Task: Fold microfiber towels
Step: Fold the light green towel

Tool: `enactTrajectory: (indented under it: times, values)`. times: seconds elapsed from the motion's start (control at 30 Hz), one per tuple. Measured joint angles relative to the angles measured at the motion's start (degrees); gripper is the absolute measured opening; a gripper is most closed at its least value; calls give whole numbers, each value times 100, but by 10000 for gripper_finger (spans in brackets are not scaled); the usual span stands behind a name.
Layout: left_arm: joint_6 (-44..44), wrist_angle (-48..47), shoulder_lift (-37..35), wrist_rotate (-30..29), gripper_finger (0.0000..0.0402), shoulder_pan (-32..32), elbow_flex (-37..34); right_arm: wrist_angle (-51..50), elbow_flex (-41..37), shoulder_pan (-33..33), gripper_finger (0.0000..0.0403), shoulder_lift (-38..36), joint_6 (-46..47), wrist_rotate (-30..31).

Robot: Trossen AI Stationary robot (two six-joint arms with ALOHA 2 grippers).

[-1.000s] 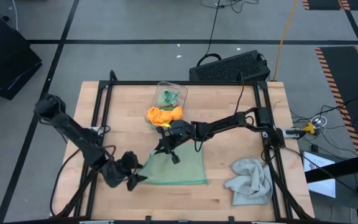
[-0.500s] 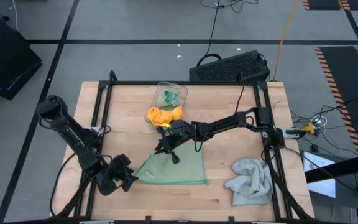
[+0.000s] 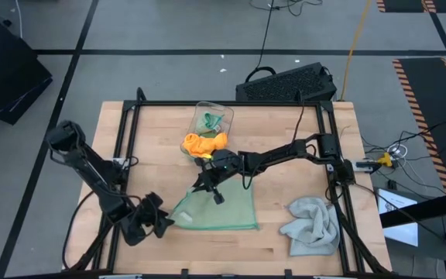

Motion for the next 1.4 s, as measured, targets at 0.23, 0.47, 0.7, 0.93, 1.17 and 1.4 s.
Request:
enactTrajectory:
  times: [0.23, 0.47, 0.7, 0.93, 1.17, 1.4]
  values:
    - [225, 452, 419, 1, 198, 0, 0, 30, 0, 0, 4, 0, -75, -2]
    - [532, 534, 497, -216, 90, 0, 2, 41, 0, 0, 4, 0, -77, -11]
    - [631, 567, 497, -274, 10, -29, 2, 37, 0, 0, 4, 0, -78, -18]
    - [701, 556, 497, -273, 6, -67, 2, 39, -2, -2, 24, 0, -286, -345]
    - [1083, 509, 495, -282, 5, 76, 2, 66, -2, -9, 99, 0, -107, -537]
    - [1374, 507, 495, -243, 4, 179, 2, 299, -2, -38, 55, 0, 81, -791]
